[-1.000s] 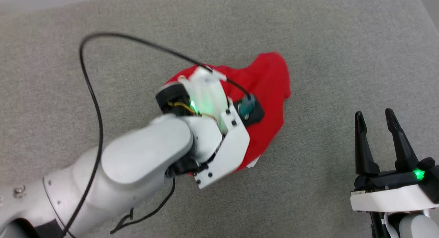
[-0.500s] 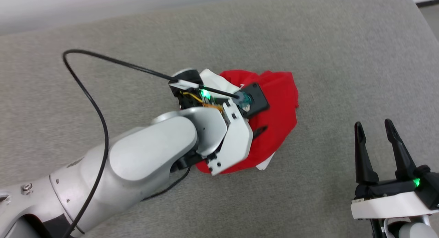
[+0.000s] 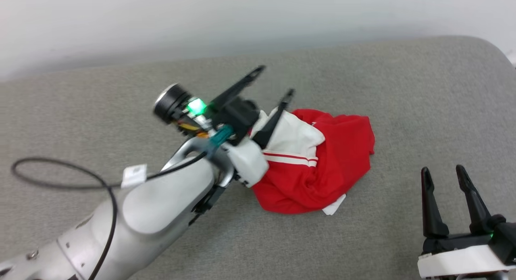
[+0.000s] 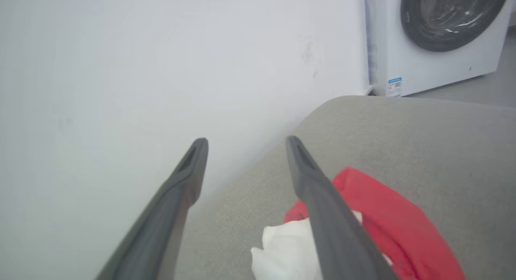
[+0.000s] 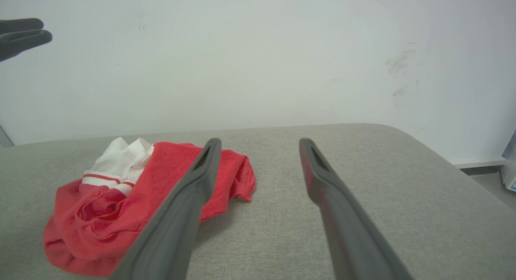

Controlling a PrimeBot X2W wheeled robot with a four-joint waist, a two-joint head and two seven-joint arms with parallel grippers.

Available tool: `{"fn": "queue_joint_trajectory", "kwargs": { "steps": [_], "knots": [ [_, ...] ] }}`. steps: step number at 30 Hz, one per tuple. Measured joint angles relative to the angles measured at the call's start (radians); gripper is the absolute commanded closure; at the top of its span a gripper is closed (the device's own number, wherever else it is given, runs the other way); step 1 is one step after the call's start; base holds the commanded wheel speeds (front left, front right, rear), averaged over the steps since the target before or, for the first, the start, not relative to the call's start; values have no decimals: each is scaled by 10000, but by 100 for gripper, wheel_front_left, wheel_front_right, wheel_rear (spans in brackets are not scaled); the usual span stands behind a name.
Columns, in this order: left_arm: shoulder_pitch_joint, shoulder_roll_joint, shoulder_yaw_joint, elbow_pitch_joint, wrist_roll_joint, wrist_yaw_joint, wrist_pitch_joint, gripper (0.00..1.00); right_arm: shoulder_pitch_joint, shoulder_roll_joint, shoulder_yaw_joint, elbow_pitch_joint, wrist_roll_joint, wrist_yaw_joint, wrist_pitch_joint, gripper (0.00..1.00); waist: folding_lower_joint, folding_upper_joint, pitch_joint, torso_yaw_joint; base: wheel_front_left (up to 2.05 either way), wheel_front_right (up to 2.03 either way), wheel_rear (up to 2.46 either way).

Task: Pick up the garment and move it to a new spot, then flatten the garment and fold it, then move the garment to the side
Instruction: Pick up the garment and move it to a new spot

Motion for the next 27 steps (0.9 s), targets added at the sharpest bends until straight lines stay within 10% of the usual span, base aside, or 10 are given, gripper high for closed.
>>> {"fn": "queue_joint_trajectory", "kwargs": {
  "steps": [14,27],
  "knots": [
    [3410,157,2692,-1164,1078,2986,-991,0,494,-2,-42,0,2,0,0,0,0,0,-649,548,0,0,0],
    [7001,-424,5567,-2086,2736,2790,-993,0,882,2,-21,48,151,0,0,0,0,0,-1107,708,0,0,0]
  ]
}}
